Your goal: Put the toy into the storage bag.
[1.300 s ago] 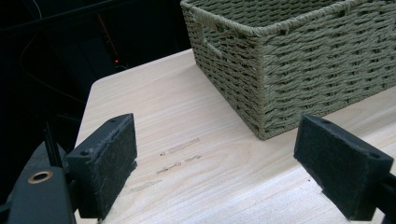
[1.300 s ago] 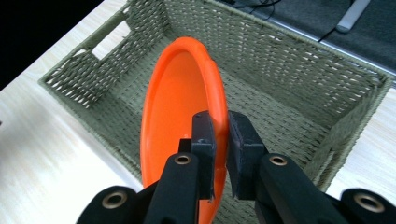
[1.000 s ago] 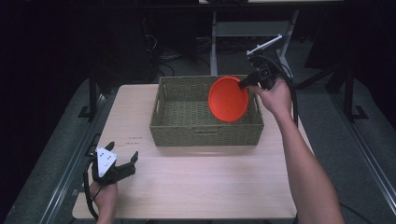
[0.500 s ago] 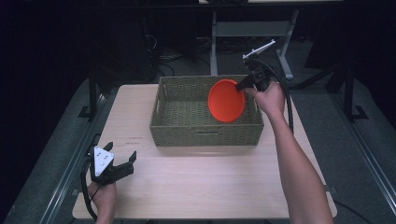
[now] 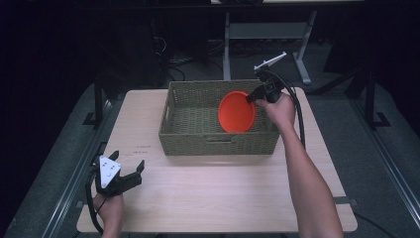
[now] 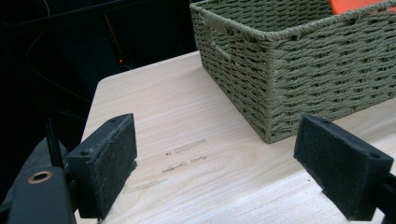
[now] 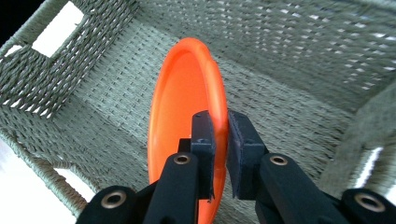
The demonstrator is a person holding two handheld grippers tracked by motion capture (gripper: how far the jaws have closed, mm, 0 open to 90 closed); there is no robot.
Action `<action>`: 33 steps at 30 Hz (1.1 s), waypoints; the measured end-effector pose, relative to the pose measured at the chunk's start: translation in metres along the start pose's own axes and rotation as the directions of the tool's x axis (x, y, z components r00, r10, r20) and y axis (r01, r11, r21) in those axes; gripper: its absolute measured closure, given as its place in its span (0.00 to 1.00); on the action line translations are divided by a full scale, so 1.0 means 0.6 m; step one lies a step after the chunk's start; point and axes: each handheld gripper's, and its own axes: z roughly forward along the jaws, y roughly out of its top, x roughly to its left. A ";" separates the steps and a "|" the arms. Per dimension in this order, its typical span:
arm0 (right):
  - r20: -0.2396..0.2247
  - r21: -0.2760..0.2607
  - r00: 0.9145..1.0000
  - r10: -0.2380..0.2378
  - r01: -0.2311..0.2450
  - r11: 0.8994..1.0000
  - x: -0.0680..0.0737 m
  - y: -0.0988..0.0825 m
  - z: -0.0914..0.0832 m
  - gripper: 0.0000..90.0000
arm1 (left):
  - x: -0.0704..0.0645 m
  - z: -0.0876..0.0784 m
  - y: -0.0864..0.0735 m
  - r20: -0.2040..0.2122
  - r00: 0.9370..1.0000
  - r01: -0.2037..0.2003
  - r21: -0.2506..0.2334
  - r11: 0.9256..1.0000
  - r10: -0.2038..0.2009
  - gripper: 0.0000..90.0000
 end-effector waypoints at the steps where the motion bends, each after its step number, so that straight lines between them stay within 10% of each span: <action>1: -0.003 0.004 1.000 0.000 0.000 1.000 0.000 -0.001 0.004 0.90 | 0.000 0.000 0.000 0.000 1.000 0.001 -0.001 1.000 -0.001 0.14; 33: 0.012 0.117 1.000 0.026 -0.027 0.993 -0.011 -0.029 0.079 0.78 | -0.002 0.002 0.001 0.000 1.000 0.001 0.001 1.000 -0.001 0.14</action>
